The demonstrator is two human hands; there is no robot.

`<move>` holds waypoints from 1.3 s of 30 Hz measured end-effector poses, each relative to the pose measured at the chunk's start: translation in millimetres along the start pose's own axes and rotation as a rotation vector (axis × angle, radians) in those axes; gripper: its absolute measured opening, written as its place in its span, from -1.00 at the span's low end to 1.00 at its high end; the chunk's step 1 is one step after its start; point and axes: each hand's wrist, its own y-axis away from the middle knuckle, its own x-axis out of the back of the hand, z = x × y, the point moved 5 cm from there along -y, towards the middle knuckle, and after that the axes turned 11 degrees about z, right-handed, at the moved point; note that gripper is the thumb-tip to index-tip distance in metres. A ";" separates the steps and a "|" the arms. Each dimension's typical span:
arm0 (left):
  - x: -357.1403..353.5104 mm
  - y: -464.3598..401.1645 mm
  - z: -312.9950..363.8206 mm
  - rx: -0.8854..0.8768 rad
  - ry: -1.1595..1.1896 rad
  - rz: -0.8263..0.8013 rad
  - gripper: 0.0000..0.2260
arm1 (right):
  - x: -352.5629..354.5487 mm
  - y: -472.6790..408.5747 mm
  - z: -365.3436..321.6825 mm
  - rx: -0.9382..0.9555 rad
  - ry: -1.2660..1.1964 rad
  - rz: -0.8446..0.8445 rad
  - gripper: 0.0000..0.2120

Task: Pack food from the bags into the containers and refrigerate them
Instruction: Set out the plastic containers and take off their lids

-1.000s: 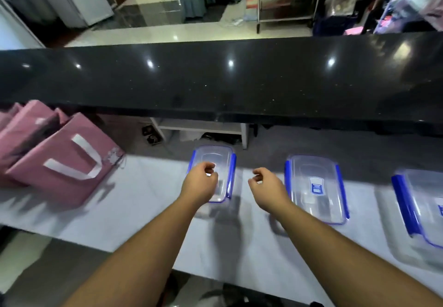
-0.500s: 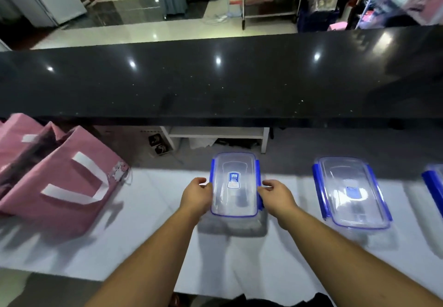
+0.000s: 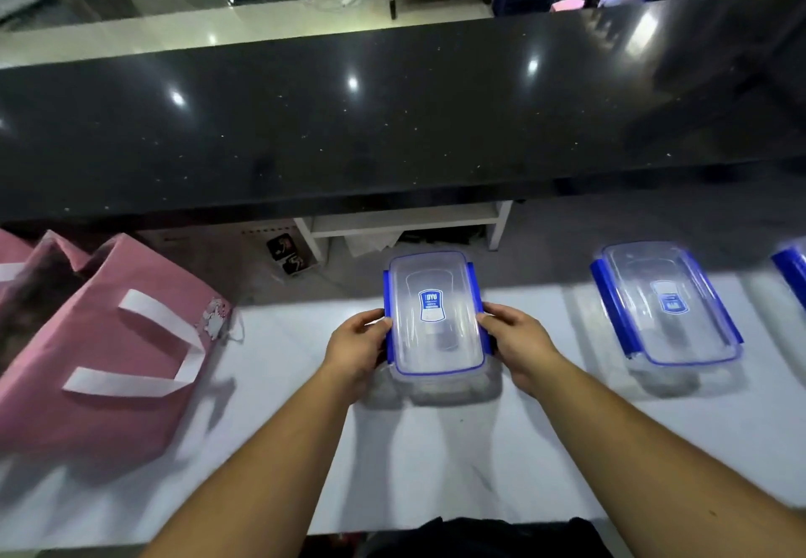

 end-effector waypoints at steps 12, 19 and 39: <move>6.9 -5.5 -5.3 -0.093 -0.126 0.111 -0.85 | -3.4 17.0 -3.9 0.030 0.092 0.130 -0.69; 12.3 4.2 -1.2 -0.112 -0.293 0.160 -0.79 | 4.9 16.9 -5.0 0.091 0.270 0.241 -0.73; 8.5 69.0 22.3 -0.370 -0.343 0.149 -0.83 | -2.7 74.3 -29.9 0.198 0.034 0.016 -0.86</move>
